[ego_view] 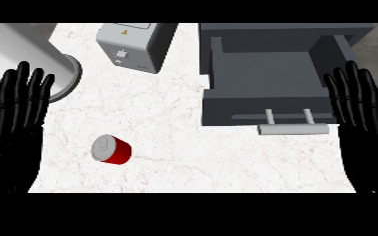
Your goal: Pick up the can, place it into the drawer and close the drawer
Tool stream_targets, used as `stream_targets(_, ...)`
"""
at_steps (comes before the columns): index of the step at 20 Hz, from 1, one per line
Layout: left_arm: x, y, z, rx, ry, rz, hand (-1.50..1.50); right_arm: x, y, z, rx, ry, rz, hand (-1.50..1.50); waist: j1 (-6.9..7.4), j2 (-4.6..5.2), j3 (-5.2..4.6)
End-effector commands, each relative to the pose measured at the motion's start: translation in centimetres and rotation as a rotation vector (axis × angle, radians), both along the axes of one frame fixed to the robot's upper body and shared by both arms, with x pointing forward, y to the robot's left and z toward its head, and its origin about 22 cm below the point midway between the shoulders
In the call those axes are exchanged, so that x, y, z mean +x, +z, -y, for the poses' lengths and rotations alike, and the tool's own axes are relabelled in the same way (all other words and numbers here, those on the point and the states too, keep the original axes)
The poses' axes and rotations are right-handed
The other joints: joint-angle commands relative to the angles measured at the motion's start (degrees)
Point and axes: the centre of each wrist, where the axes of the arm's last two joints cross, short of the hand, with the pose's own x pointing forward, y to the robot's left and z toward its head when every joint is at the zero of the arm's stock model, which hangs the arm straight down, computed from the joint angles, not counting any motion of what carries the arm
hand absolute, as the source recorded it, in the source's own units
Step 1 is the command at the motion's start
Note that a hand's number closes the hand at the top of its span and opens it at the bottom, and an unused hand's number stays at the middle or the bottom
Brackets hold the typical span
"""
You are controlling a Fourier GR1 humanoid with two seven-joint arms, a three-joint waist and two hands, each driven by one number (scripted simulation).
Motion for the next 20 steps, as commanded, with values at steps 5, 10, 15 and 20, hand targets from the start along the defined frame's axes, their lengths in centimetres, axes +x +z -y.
stream_targets(5,-0.9,0.5,2.4,-0.014,-0.319,0.052,-1.5,0.7,-0.1,0.8,0.01,-0.063,0.064,-1.5,0.74,-0.72,-0.3)
stream_targets(10,-4.0,-1.7,1.9,0.065,-0.209,-0.346,-1.5,-1.6,-1.0,2.6,0.03,-0.175,-0.271,-1.5,0.71,-0.97,-0.28)
stream_targets(15,-6.4,1.1,2.4,0.072,-0.201,-0.361,-1.5,-2.3,-2.2,2.5,0.016,-0.189,-0.279,-1.5,0.84,-0.82,-0.29)
stream_targets(20,-5.8,1.4,0.9,0.032,-0.18,-0.371,-1.5,-1.9,-3.6,3.7,0.036,-0.182,-0.296,-1.5,0.84,-0.75,-0.3)
